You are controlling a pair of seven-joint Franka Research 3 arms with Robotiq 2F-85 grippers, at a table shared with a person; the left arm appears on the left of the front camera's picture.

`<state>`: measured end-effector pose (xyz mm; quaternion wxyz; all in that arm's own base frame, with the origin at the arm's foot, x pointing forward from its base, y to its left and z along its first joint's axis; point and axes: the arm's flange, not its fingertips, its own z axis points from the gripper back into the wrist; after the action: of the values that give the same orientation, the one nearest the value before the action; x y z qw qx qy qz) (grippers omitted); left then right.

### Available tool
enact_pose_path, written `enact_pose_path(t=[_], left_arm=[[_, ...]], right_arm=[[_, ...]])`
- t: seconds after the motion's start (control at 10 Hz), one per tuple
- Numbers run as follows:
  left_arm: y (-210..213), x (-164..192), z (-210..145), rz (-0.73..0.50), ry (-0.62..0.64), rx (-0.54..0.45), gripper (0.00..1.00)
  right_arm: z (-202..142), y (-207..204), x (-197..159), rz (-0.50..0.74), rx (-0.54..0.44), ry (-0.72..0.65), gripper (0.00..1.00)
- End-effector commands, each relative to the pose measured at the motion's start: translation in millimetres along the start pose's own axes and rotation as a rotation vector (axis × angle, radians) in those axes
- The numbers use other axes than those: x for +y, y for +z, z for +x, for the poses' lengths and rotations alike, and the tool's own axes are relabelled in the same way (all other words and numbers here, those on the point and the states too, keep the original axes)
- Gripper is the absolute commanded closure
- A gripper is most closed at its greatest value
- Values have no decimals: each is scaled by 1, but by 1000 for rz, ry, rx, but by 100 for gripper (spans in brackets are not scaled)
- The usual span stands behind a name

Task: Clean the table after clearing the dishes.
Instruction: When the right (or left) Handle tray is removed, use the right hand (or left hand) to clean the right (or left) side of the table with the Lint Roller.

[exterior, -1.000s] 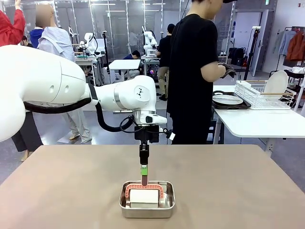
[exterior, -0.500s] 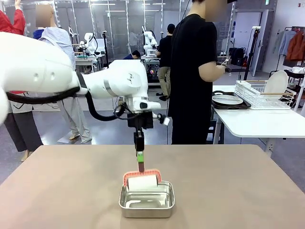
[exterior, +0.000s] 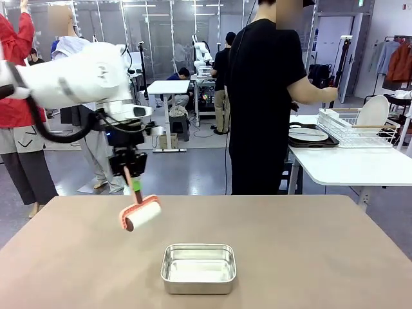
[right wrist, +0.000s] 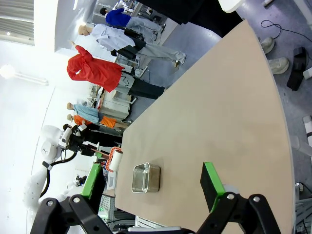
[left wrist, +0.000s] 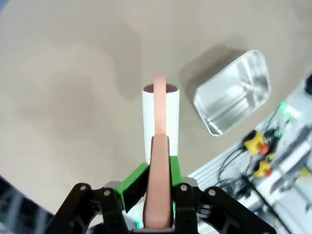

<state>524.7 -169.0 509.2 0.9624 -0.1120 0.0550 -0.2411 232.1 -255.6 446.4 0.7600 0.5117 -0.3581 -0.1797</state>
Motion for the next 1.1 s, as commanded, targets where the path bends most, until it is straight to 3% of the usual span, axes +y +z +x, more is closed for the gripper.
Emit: enact_pose_path(t=[0.0,0.1,0.2,0.6,0.7,0.8,0.9,1.0], left_arm=[[-24,3,-24,-43,307,-137,82],[-25,-1,-22,-8,174,-176,82],[-8,18,-13,-24,163,-40,82],[-8,18,-13,-24,163,-40,82],[-16,15,-15,-34,189,-63,77],[-27,34,-6,-53,310,-115,77],[-41,49,-4,-155,362,-110,77],[-54,56,-7,-177,399,-136,77]], right_arm=[[1,-1,2,4,-10,6,0],[1,-1,2,4,-10,6,0],[1,-1,2,4,-10,6,0],[1,-1,2,4,-10,6,0],[1,-1,2,4,-10,6,0],[1,-1,2,4,-10,6,0],[1,-1,2,4,-10,6,0],[1,-1,2,4,-10,6,0]])
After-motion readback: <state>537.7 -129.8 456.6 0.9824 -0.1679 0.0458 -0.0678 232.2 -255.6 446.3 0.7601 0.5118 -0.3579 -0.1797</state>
